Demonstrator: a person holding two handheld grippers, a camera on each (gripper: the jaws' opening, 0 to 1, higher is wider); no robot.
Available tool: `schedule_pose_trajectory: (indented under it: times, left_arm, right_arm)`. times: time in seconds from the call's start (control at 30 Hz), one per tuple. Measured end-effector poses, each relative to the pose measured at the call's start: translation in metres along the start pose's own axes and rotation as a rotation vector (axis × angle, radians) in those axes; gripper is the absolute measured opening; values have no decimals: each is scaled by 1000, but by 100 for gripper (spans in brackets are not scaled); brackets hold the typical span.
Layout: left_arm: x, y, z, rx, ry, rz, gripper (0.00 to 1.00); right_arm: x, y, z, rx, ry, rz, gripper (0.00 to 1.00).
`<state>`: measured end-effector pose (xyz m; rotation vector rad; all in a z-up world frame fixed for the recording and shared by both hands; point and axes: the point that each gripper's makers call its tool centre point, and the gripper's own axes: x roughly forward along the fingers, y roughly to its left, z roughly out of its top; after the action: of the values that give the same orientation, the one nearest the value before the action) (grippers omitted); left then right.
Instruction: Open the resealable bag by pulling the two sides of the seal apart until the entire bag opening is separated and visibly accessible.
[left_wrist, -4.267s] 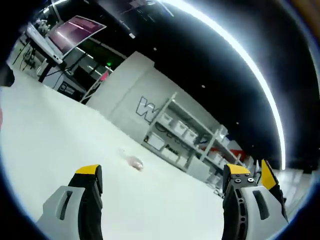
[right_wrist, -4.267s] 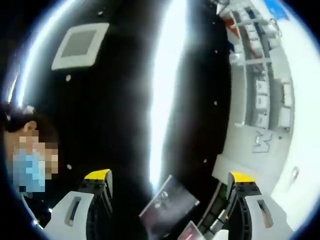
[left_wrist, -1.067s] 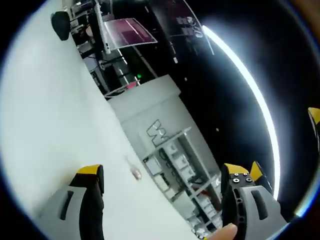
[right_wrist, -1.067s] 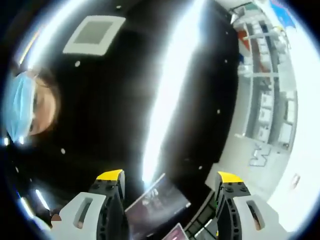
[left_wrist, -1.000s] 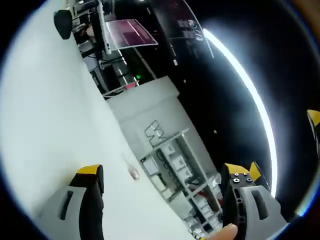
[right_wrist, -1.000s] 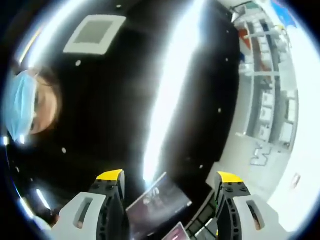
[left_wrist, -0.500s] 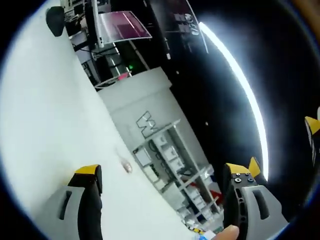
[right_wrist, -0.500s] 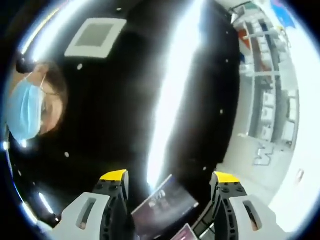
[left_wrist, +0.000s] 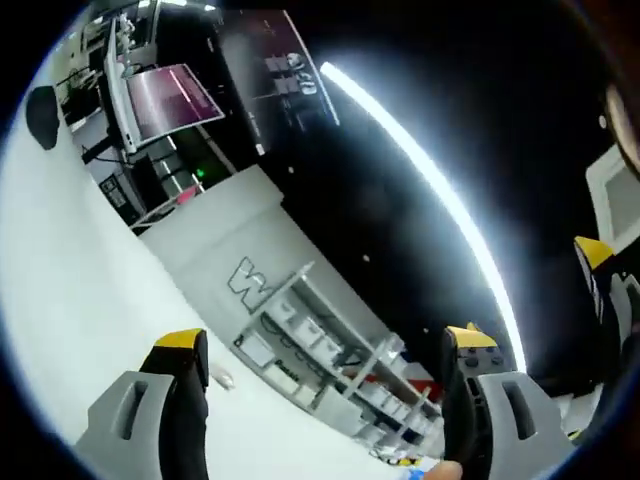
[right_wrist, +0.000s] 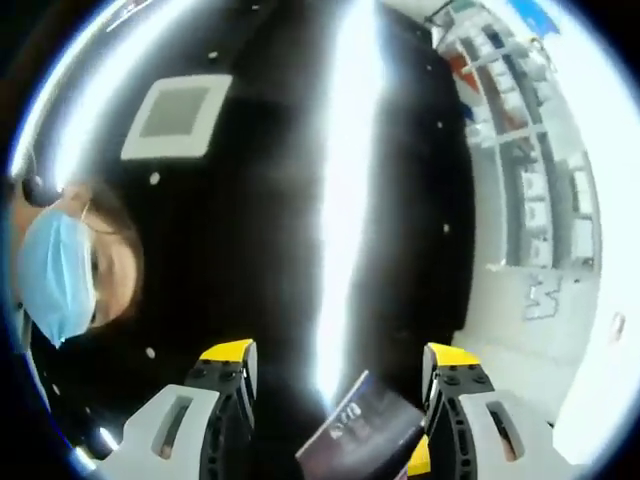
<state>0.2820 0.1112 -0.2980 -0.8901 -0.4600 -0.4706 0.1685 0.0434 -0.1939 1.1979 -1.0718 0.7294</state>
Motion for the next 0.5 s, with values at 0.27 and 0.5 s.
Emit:
schedule_pose_trajectory:
  times: [0.27, 0.5]
  left_arm:
    - [4, -18, -10, 134, 126, -43, 94]
    - [5, -44, -16, 245, 185, -213, 79]
  right_arm:
    - [1, 2, 19, 34, -57, -10, 67]
    - [-3, 4, 33, 68, -93, -15, 65]
